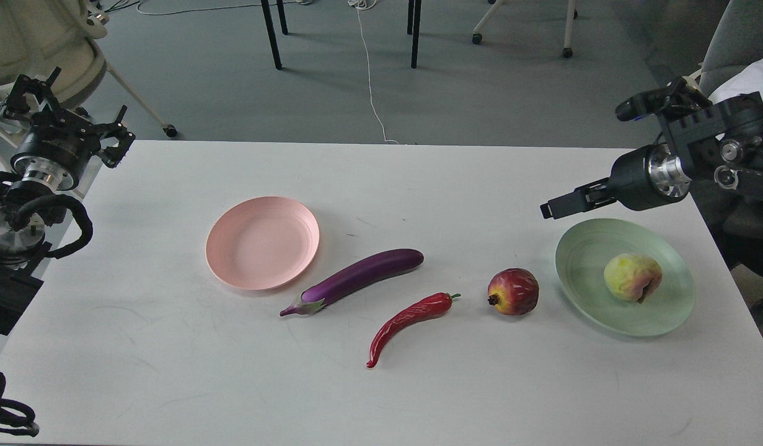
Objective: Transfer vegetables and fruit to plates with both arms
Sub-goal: 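Reach the right gripper down and grasp the red apple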
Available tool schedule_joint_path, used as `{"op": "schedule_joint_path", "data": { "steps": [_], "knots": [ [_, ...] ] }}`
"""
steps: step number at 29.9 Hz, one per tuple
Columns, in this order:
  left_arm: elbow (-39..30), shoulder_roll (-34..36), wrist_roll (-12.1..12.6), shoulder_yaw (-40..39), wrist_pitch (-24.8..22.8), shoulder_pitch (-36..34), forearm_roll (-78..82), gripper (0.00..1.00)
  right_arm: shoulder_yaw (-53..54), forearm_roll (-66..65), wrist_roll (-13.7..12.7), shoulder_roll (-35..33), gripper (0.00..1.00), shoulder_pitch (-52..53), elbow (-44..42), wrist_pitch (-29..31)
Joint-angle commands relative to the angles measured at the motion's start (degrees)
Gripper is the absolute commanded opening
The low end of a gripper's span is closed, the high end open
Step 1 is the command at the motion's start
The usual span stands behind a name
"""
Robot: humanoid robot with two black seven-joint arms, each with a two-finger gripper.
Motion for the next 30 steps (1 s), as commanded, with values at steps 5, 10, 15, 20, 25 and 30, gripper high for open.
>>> {"op": "schedule_joint_path", "data": {
  "steps": [5, 10, 15, 20, 25, 30],
  "knots": [
    [0.0, 0.7, -0.1, 0.2, 0.0, 0.1, 0.0, 0.98, -2.3, 0.9, 0.0, 10.9, 0.97, -0.8, -0.4, 0.0],
    [0.1, 0.9, 0.0, 0.3, 0.0, 0.2, -0.1, 0.98, -4.6, 0.8, 0.0, 13.0, 0.97, -1.8, -0.2, -0.1],
    [0.1, 0.9, -0.1, 0.4, 0.0, 0.3, 0.0, 0.98, -5.2, 0.7, 0.0, 13.7, 0.97, -4.3, -0.3, -0.2],
    [0.3, 1.1, -0.1, 0.4, 0.0, 0.4, 0.0, 0.98, -5.4, 0.4, 0.0, 13.9, 0.97, -5.3, -0.4, -0.2],
    [0.3, 1.0, -0.1, 0.4, 0.0, 0.4, 0.0, 0.98, -6.7, 0.5, -0.1, 13.9, 0.97, -5.7, -0.4, -0.3],
    [0.3, 1.0, -0.1, 0.4, 0.0, 0.5, 0.0, 0.98, -6.8, 0.4, 0.0, 14.6, 0.93, -6.3, -0.5, -0.3]
  ]
}}
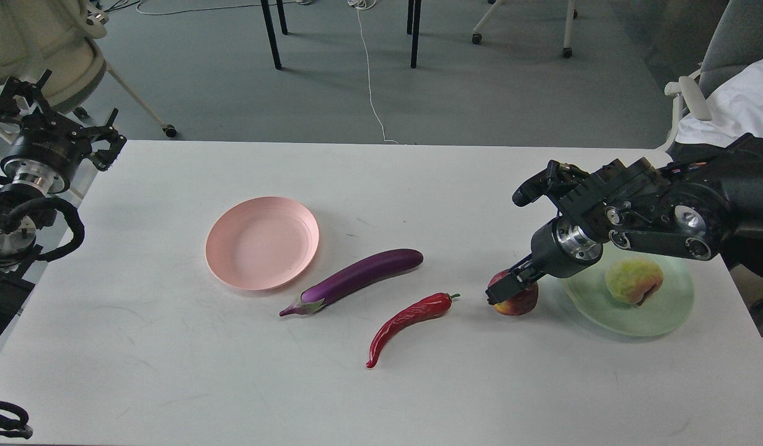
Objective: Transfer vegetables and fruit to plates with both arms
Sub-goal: 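Reach the right gripper down and grasp the red apple, then carry the apple with the right gripper onto the green plate and release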
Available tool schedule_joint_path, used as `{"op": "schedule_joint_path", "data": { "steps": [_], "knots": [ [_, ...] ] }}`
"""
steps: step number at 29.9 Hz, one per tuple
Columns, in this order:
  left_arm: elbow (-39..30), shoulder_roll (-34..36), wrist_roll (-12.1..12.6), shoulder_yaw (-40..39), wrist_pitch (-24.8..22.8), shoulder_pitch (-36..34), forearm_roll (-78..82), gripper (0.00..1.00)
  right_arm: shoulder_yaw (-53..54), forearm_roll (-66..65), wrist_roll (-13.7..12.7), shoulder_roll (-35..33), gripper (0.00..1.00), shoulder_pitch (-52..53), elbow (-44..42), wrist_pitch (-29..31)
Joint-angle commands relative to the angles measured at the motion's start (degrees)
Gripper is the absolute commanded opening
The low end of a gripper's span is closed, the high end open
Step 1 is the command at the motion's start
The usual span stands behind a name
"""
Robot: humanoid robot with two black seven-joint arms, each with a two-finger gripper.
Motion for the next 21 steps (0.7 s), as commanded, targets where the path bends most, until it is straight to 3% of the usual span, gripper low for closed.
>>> {"op": "schedule_joint_path", "data": {
  "steps": [1, 13, 21],
  "knots": [
    [0.1, -0.1, 0.0, 0.1, 0.0, 0.1, -0.1, 0.98, -0.1, -0.1, 0.0, 0.3, 0.92, -0.2, 0.0, 0.1],
    [0.1, -0.1, 0.0, 0.1, 0.0, 0.1, 0.0, 0.98, -0.2, -0.8, 0.0, 0.3, 0.59, 0.1, 0.1, 0.1],
    [0.1, 0.0, 0.0, 0.0, 0.0, 0.1, -0.1, 0.98, 0.5, -0.7, 0.1, -4.2, 0.59, 6.0, 0.5, 0.1]
  ]
}}
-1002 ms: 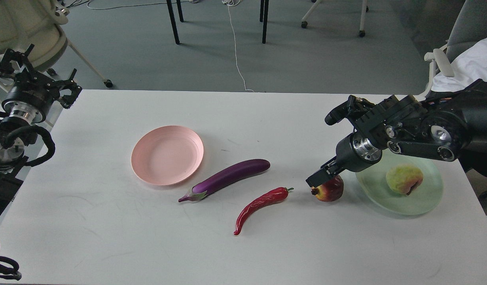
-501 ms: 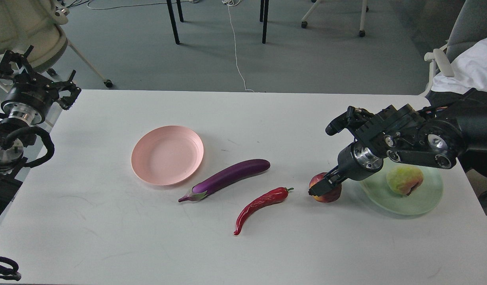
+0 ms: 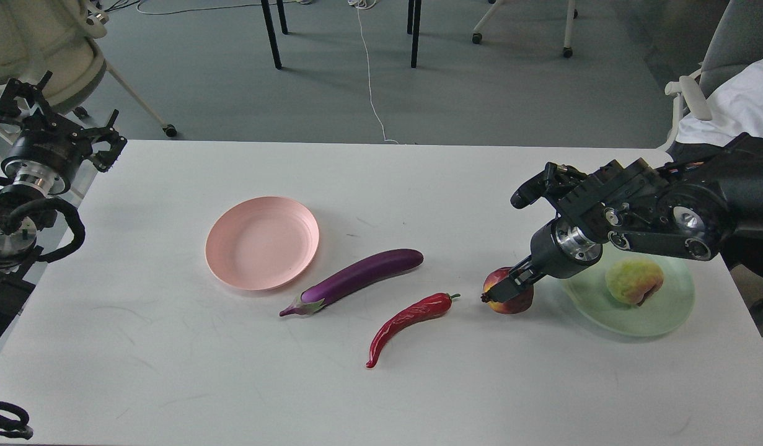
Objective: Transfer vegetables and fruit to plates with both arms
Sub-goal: 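Carry the apple with the right gripper onto the green plate and release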
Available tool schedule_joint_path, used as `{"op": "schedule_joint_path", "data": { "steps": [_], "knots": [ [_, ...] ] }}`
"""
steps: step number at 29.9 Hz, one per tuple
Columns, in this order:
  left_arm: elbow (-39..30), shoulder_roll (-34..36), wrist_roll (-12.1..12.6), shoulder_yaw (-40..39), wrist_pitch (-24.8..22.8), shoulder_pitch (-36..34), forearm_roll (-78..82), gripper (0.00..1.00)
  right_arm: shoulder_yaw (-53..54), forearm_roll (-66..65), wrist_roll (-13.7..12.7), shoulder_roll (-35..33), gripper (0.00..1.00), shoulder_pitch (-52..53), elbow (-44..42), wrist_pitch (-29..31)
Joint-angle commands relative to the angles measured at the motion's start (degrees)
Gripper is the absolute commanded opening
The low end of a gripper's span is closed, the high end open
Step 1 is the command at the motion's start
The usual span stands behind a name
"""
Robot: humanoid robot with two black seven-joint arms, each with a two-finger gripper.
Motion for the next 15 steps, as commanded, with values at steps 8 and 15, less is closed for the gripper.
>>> {"op": "schedule_joint_path", "data": {
  "steps": [8, 15],
  "knots": [
    [0.0, 0.4, 0.0, -0.1, 0.0, -0.1, 0.0, 0.98, 0.1, -4.4, 0.1, -12.5, 0.59, 4.0, -0.2, 0.0],
    [0.0, 0.2, 0.1, -0.1, 0.0, -0.1, 0.0, 0.98, 0.5, -5.7, 0.1, -15.7, 0.59, -3.5, -3.3, -0.5]
  ]
}}
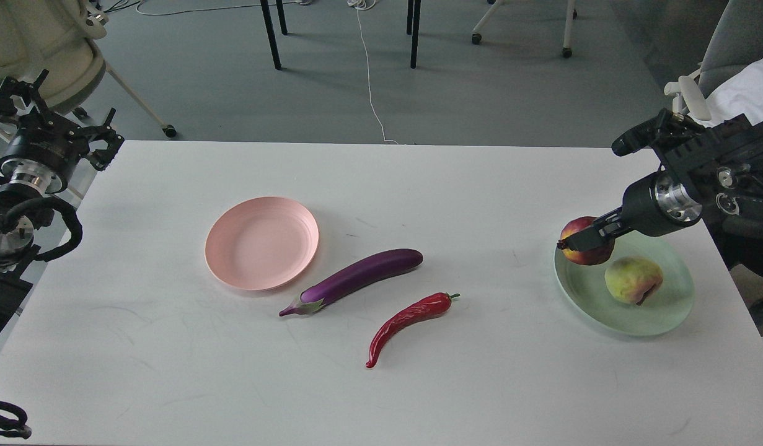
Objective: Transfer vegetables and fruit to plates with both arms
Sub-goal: 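Carry the apple with the right gripper onto the green plate and release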
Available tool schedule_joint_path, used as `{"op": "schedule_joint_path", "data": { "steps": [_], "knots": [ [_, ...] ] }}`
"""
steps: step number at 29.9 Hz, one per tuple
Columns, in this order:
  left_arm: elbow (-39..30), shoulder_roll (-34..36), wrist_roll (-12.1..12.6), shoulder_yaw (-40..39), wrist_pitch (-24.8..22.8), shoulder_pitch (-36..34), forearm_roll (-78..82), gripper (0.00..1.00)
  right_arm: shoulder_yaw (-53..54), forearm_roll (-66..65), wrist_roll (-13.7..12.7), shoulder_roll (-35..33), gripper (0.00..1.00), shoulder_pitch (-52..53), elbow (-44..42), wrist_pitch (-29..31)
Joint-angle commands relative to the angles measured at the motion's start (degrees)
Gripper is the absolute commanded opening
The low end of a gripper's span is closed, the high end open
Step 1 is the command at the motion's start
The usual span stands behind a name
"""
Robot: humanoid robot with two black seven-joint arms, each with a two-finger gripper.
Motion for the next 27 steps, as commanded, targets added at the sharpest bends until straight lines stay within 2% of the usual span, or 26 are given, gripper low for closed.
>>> {"op": "schedule_joint_path", "data": {
  "steps": [1, 3, 5, 8, 11, 19, 27],
  "knots": [
    [0.0, -0.1, 0.0, 0.0, 0.0, 0.0, 0.1, 0.98, 0.1, -0.2, 0.0, -0.4, 0.6, -2.7, -2.1, -0.7],
    [0.0, -0.1, 0.0, 0.0, 0.0, -0.1, 0.1, 0.98, 0.2, -0.2, -0.1, -0.4, 0.64, -3.3, -2.3, -2.1],
    [0.0, 0.0, 0.1, -0.1, 0.0, -0.1, 0.1, 0.98, 0.3, -0.2, -0.1, -0.3, 0.73, -3.7, -2.6, -3.6],
    [0.0, 0.0, 0.1, -0.1, 0.0, -0.1, 0.1, 0.98, 0.3, -0.1, -0.1, 0.2, 0.86, -3.9, -2.6, -4.0],
    [0.0, 0.0, 0.1, 0.0, 0.0, -0.2, 0.1, 0.98, 0.4, 0.0, -0.1, 0.3, 0.94, -3.4, -2.3, -4.0],
    [0.0, 0.0, 0.0, 0.1, 0.0, -0.1, 0.0, 0.98, 0.9, 0.4, 0.0, 1.6, 0.95, -2.1, -1.7, -3.9],
    [-0.5, 1.0, 0.6, 0.3, 0.0, -0.1, 0.3, 0.98, 10.8, 2.2, -0.1, 6.4, 0.95, 0.2, -0.5, -3.8]
  ]
}}
